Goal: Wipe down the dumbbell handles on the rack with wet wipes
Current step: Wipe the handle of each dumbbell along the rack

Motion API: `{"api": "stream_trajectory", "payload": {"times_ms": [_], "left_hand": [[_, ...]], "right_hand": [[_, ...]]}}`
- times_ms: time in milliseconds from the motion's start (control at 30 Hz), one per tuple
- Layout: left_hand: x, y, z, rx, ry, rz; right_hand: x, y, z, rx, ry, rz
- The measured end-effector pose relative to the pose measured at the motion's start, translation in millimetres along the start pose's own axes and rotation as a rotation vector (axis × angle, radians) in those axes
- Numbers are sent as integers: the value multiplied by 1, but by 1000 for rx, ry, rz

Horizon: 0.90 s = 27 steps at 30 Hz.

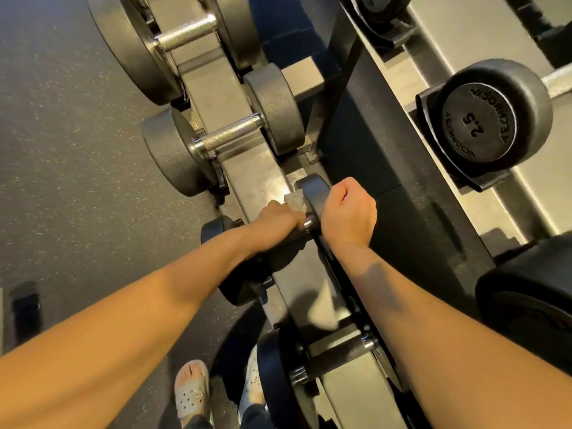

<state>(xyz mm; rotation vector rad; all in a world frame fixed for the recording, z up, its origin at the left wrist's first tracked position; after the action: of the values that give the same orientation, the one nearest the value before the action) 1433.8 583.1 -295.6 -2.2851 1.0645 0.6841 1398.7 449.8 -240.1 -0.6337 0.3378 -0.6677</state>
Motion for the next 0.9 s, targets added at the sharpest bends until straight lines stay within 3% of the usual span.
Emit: {"api": "stream_trajectory", "payload": {"times_ms": [100, 233, 367, 500, 600, 733, 833, 900], "left_hand": [[-4, 2, 2, -10, -17, -17], [0, 5, 12, 166, 101, -215], [17, 1, 10, 111, -16, -383], [45, -1, 19, -3, -219, -311], [50, -4, 22, 51, -260, -245], [28, -3, 12, 160, -85, -207], [6, 6, 2, 520, 138, -241], [8, 7, -1, 618, 182, -281]], "right_hand": [[0, 0, -1, 5, 17, -12], [0, 1, -3, 17, 44, -29], [1, 1, -3, 15, 27, -43], [1, 0, -5, -15, 12, -47], [1, 0, -5, -25, 9, -35], [1, 1, -4, -32, 21, -40], [1, 1, -3, -38, 30, -51], [1, 1, -3, -49, 32, -47]]}}
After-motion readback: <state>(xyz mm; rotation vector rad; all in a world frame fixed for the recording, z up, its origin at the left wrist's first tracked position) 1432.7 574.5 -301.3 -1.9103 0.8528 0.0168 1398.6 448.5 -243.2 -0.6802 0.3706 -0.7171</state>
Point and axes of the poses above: each hand's wrist, its own x-axis towards the middle knuckle, its own y-axis out of the palm, z = x × y, the point moved 5 cm from there along x, towards the middle knuckle, and after that the axes turned 11 degrees about x, right-handed, at the moved point
